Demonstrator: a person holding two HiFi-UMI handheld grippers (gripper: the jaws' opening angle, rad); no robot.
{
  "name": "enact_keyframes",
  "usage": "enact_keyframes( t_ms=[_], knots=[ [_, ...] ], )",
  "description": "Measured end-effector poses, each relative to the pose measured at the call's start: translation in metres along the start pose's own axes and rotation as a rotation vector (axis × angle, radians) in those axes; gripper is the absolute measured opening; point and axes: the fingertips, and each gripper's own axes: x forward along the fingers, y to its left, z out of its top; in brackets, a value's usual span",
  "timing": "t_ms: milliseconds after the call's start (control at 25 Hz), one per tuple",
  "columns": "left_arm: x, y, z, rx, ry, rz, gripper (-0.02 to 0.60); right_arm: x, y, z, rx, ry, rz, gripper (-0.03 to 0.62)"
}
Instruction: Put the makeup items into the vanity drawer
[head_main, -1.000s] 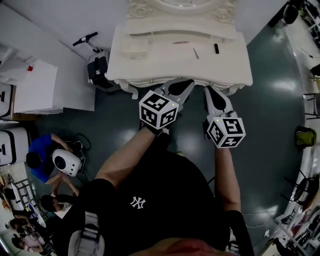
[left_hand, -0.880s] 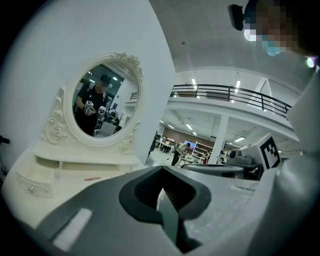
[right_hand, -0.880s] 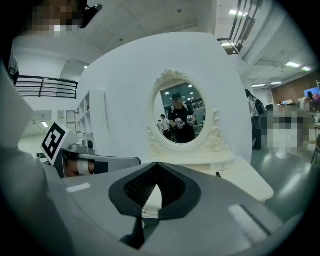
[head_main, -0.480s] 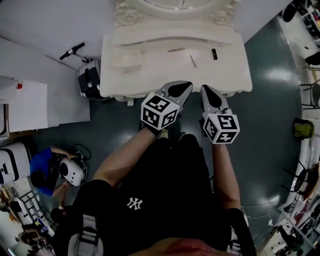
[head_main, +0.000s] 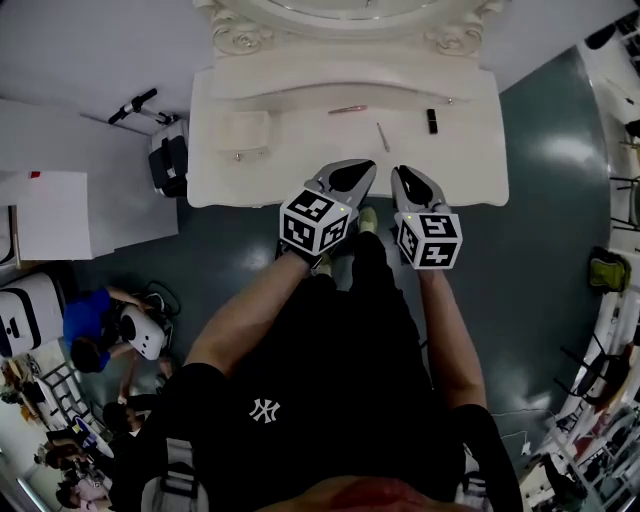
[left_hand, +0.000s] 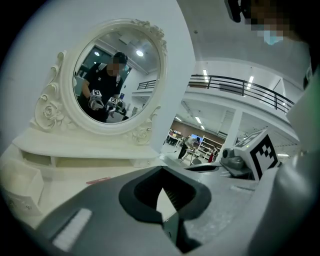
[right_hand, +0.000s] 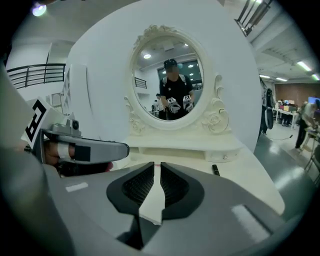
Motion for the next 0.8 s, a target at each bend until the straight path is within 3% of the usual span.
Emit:
enact_keyframes(
  t_ms=[320, 600, 800],
  knots=[
    [0.062, 0.057, -0.02, -0.071, 0.04, 0.108, 0.0, 0.081, -0.051, -0.038, -0.053, 0.172, 0.065, 0.095],
    [0.093, 0.091, -0.046, -0.14, 0.1, 0.2, 0.0, 0.129, -0.073, -0.089, -0.096, 0.334, 0.123, 0.118],
    [0.106, 0.104, -0.061, -0.176, 0.125, 0.236, 0.0, 0.152, -0.081, -0.11, -0.123, 0.396, 0.147, 0.133]
  ],
)
